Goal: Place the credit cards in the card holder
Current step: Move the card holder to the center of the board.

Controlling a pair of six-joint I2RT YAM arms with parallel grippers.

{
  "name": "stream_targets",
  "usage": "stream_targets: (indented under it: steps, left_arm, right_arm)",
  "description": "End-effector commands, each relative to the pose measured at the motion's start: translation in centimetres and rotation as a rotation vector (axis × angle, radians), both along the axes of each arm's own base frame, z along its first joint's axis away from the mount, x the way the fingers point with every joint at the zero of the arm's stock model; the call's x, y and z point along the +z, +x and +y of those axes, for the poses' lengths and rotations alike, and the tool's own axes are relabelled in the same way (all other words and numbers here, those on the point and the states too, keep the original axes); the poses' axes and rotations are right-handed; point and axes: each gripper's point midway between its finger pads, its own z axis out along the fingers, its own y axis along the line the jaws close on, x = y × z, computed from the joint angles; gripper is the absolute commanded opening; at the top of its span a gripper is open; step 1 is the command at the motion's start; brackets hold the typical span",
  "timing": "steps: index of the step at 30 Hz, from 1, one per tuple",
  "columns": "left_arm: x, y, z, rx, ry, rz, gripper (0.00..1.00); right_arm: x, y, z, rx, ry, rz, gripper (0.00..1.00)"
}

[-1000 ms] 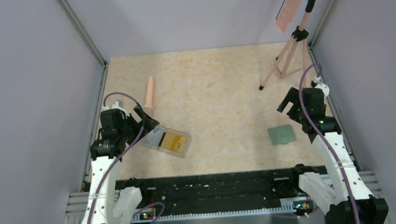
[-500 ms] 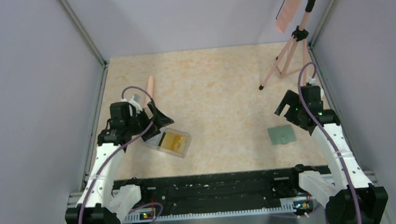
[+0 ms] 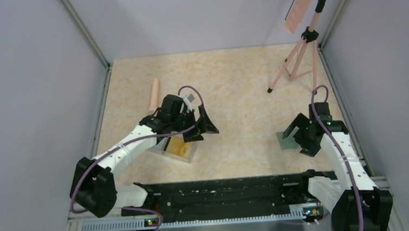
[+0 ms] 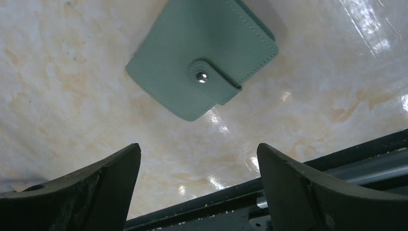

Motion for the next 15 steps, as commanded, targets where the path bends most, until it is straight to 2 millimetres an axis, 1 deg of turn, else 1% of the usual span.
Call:
stream_targets:
  steps: [1, 4, 5, 8, 11, 15]
  left_arm:
    - [3.1, 1.3, -3.0, -0.043, -0.057, -0.078, 0.99]
    - [3.3, 1.0, -3.3, -0.073, -0.042, -0.085, 0.99]
    - [3.3, 0.9, -3.2, -0.077, -0.036, -0.086, 0.99]
    - [3.3, 0.7, -2.8, -0.080, -0.020, -0.092, 0.99]
    - [3.2, 0.4, -2.3, -0.066, -0.003, -0.084, 0.99]
    - [2.7, -0.1, -2.0, -0.049, -0.008, -0.070, 0.99]
  right_arm:
    - [-1.4, -1.2, -1.8, -0.149, -0.025, 0.069, 0.91]
    - [-1.0, -0.5, -4.1, -0.200, -0.133, 0.056, 0.92]
    - [-0.9, -0.1, -4.6, -0.219, -0.150, 0.048, 0.92]
    - [-0.8, 1.7, -5.0, -0.204, -0.165, 0.015, 0.92]
    - [-1.6, 2.9, -6.0, -0.156, -0.220, 0.042, 0.94]
    - [-3.1, 4.5, -6.1, -0.066, -0.217, 0.089, 0.95]
